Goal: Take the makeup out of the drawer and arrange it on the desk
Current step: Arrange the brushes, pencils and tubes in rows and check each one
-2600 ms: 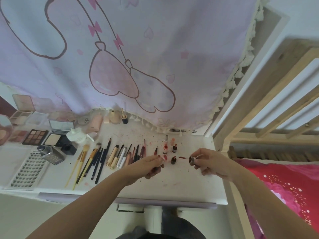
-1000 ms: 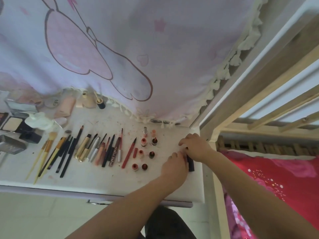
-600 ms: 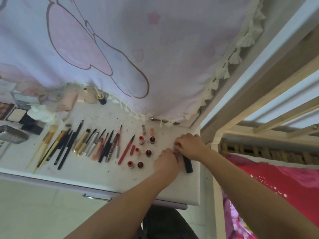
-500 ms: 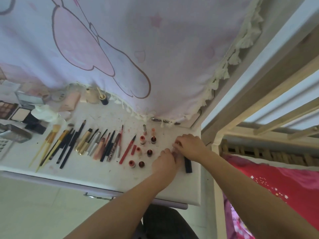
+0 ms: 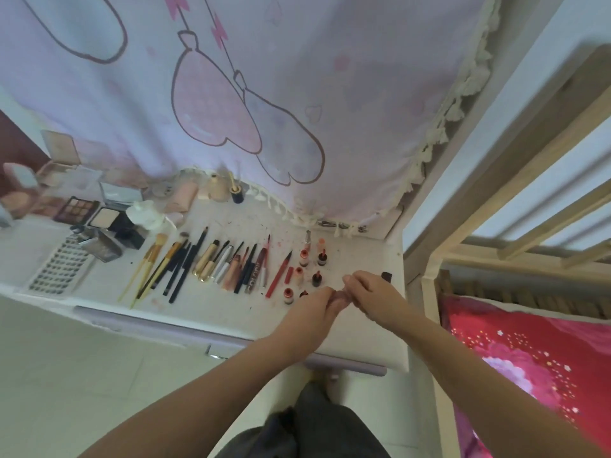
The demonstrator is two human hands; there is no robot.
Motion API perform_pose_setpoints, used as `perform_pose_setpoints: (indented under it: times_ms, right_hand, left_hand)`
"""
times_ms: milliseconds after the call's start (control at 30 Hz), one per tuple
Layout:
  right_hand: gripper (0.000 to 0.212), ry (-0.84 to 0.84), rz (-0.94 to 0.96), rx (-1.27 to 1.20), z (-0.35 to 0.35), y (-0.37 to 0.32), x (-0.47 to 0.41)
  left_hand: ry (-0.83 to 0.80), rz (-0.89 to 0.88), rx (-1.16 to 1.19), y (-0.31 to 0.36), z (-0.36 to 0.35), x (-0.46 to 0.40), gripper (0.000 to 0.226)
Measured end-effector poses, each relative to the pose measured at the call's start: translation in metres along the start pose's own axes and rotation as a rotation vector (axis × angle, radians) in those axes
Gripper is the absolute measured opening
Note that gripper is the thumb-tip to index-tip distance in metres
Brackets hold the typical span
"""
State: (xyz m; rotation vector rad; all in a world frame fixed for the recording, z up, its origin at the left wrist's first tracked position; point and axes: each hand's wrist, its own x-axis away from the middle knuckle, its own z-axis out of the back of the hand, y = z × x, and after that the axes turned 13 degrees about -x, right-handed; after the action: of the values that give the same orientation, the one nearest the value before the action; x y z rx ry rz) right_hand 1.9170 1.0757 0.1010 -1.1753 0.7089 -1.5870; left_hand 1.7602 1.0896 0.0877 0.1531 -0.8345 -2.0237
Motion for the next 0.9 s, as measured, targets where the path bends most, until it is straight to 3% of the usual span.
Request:
perform_pose_setpoints:
  times_ms: [67,200,367,567,733,833,900]
  right_hand:
    - [0.030,-0.002,0.040,-0.028,-0.006,-0.004,0.012]
    - [0.022,-0.157,-0.011,-0.081,-0.003,-0.016,0.032]
    - [0.054,-0.164,-0.153,-0.087,0.004,-0.027,0.042]
    - [0.023,-0.231,-0.031,-0.138,0.008,-0.030,0.046]
    - [0.044,-0.244,-0.146,-0.166,0.025,-0.033,0.037]
    - [0.029,-0.280,-0.114,-0.184,0.037,-0.031,0.031]
    - [0.032,-0.304,-0.086,-0.220,0.046,-0.030,0.029]
  left_hand:
    - [-0.028,0.005,0.124,-0.001,0.005,0.010,0.031]
    - [-0.028,-0.067,0.109,-0.005,0.014,0.028,0.018]
    - [-0.008,-0.152,-0.022,-0.002,0.020,0.040,0.014]
    - [0.004,-0.140,0.019,-0.004,0.031,0.044,0.012]
    - [-0.004,-0.155,-0.021,0.003,0.036,0.029,0.020]
    - [-0.031,-0.141,-0.014,0.008,0.037,0.019,0.023]
    - [-0.036,-0.121,-0.008,0.009,0.037,0.013,0.023]
